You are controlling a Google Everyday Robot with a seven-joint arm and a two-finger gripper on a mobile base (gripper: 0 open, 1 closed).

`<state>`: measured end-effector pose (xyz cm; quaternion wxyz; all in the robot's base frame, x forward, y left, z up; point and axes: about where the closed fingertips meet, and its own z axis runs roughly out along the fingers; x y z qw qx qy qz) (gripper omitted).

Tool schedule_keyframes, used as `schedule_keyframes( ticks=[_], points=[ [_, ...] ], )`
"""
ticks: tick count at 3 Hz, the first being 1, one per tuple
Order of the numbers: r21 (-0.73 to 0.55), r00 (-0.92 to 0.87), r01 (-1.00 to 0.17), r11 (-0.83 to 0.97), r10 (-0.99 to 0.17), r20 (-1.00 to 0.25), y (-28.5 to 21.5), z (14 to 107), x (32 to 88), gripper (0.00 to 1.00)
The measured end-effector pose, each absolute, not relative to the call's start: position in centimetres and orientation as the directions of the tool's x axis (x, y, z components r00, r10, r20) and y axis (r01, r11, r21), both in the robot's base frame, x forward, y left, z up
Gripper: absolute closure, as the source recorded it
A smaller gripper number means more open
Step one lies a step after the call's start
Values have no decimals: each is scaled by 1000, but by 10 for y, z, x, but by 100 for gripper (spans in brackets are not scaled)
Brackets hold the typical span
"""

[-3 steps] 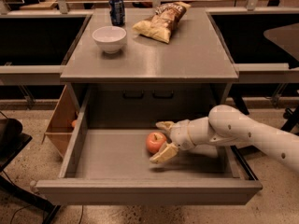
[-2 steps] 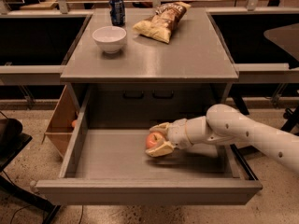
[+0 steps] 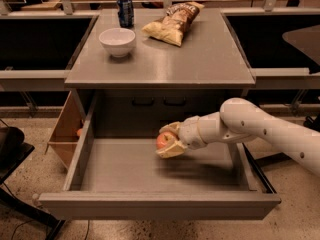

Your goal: Pick apple from top drawer and place on counter

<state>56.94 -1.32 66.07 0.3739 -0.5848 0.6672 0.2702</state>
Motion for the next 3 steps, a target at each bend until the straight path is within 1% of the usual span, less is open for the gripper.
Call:
schedule_keyframes(
  ticks=[1, 2, 3],
  points=[
    [-87, -51, -976, 197, -605, -794, -32, 724, 591, 100],
    [-87, -88, -966, 244, -623, -777, -52, 797, 622, 100],
    [-73, -186, -924, 375, -608, -772, -86, 869, 677, 100]
  ],
)
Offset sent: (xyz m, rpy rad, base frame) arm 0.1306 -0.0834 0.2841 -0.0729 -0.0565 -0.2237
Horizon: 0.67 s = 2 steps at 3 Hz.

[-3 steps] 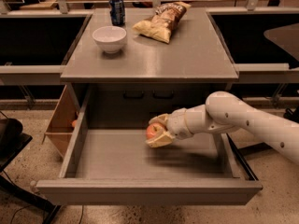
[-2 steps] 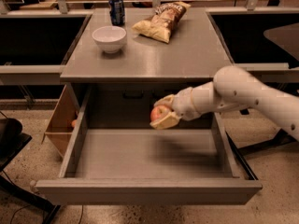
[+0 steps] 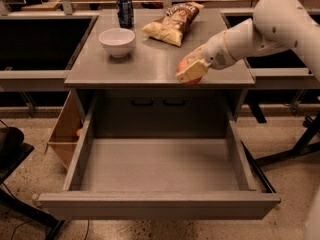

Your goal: Pick apple from top drawer and place on counter

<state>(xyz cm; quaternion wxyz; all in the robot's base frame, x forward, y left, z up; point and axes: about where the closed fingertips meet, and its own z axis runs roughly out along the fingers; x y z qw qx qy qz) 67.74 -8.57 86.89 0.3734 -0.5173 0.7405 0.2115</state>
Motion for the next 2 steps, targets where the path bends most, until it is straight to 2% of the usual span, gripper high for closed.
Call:
schedule_keyframes(
  ticks=[2],
  points=[
    [-69, -327, -778, 625, -496, -804, -140, 910, 774, 100]
  ],
)
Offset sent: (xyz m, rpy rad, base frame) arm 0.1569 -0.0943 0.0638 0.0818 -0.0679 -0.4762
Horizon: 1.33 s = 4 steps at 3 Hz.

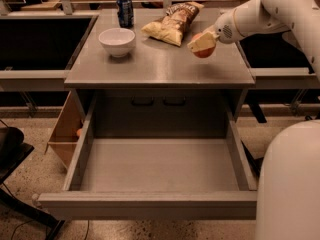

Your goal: Pick apple from top drawer and place on counter

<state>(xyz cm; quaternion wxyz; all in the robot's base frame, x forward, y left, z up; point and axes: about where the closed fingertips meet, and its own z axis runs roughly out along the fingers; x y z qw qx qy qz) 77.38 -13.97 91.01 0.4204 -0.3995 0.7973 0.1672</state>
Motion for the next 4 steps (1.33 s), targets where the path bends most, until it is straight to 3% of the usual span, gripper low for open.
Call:
schedule_keyframes(
  ticks=[3, 4],
  points=[
    [-7, -458, -652, 758, -400, -794, -181, 856, 816, 100],
    [-7, -458, -652, 758, -400, -794, -181, 856, 816, 81]
  ],
)
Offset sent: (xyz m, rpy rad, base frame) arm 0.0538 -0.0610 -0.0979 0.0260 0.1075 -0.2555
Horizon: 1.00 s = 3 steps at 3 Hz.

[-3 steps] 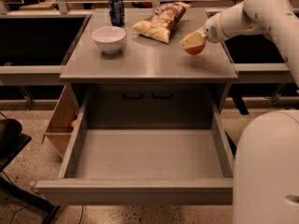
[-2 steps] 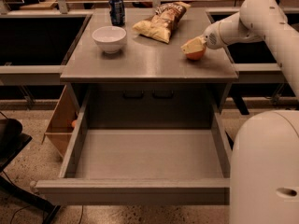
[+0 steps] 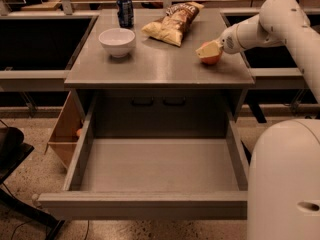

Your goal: Pick apple from top drawer and place on counter

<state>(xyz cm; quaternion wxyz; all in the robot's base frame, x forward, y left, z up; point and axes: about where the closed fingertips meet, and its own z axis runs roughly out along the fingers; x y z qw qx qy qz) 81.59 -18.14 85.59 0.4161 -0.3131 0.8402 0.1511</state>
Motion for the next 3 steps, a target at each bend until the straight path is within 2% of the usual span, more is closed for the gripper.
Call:
schedule_keyframes(
  ticks=[2, 3],
  points=[
    [-7, -458, -652, 758, -400, -794, -181, 856, 816, 34],
    [-14, -445, -660, 751, -405, -799, -178, 866, 815, 4]
  ],
)
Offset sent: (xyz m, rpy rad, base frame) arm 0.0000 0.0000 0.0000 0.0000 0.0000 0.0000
